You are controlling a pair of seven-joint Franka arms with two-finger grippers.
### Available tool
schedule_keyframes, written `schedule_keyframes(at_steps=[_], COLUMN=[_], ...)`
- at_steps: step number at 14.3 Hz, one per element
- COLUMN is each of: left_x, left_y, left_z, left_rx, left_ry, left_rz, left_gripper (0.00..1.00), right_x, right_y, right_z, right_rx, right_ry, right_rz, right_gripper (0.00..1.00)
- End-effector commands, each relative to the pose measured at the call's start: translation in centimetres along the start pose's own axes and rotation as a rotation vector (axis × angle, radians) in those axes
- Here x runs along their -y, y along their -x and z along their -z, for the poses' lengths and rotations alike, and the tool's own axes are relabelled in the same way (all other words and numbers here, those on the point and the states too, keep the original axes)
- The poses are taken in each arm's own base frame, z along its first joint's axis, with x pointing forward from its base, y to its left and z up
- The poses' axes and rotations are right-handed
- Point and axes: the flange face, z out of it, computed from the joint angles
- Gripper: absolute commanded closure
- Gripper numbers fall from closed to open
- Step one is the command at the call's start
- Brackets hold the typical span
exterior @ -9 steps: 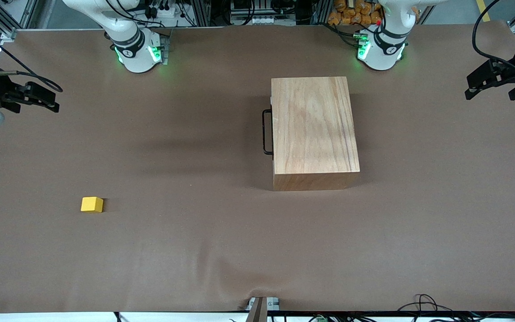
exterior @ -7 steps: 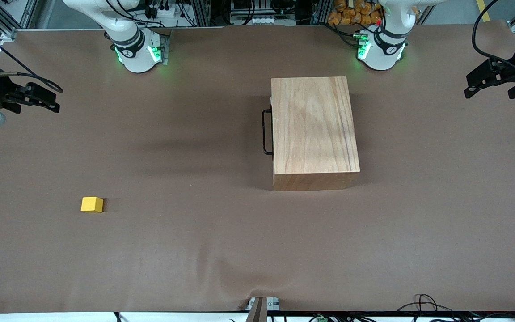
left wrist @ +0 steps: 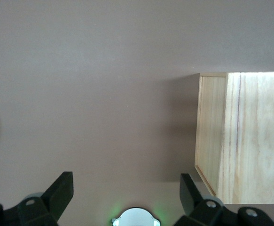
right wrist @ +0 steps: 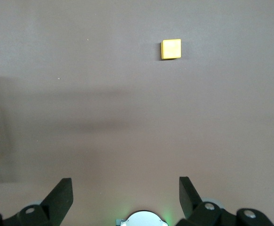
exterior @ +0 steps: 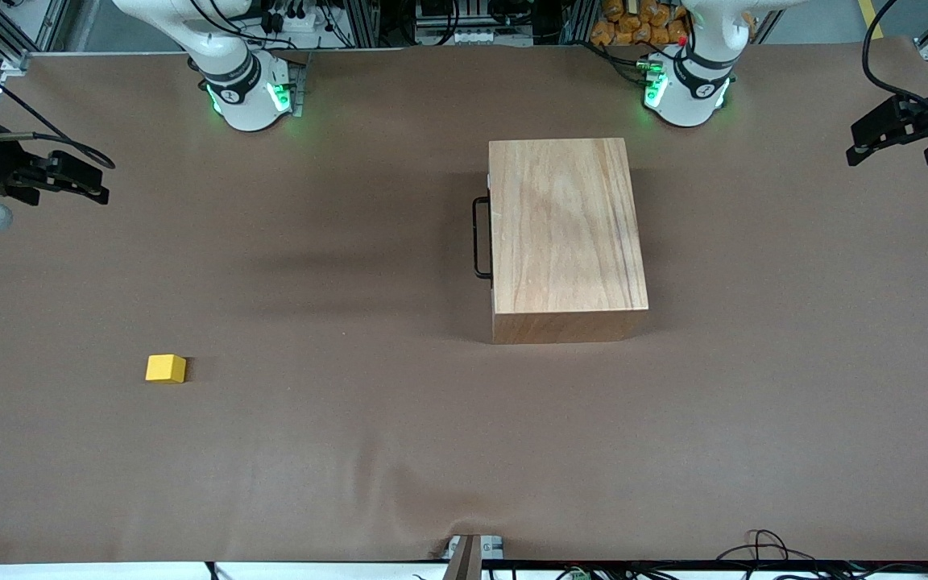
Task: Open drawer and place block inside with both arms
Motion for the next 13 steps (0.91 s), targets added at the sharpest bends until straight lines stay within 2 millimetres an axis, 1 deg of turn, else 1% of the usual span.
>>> schedule_keyframes(at_steps=[1,4,5,7,10,11,12,13], left_x=[-0.2,-0.4,-0.2,-0.8,-1.8,-3.2,-5.0,-6.3], left_y=[-0.1,-0.2,-0.6,-0.8,-2.0,-2.7,-3.3,-3.7], left_z=[0.5,1.0,0.6,0.8,0.4,-0.1,-0.4,-0.2], left_rx=[0.007,-0.003,0.004,0.000,0.003,0.014,0.015,0.008], left_ry=[-0.006,0.002,0.005,0.005,0.009,0.009,0.008,0.012], left_rz=[-0.005,-0.006,-0.004,-0.014,0.002,-0.022,-0.056,-0.079], left_gripper=[0.00,0.00,0.00,0.00,0.00,0.00,0.00,0.00], right_x=[-0.2,-0.1,-0.1,-0.1,-0.2,-0.1,0.0,0.0], right_y=[-0.1,-0.1,-0.2,-0.2,-0.4,-0.5,-0.8,-0.8], right_z=[0.0,-0.1,-0.2,-0.4,-0.6,-0.8,-1.1,-1.1], right_rx=[0.006,0.003,0.005,0.010,0.014,0.016,0.022,0.022], right_ry=[0.000,0.000,0.000,0.002,0.001,0.002,0.002,0.003], right_rz=[0.004,0.006,0.006,0.005,0.004,0.005,0.003,0.002], right_gripper=[0.00,0.00,0.00,0.00,0.00,0.00,0.00,0.00])
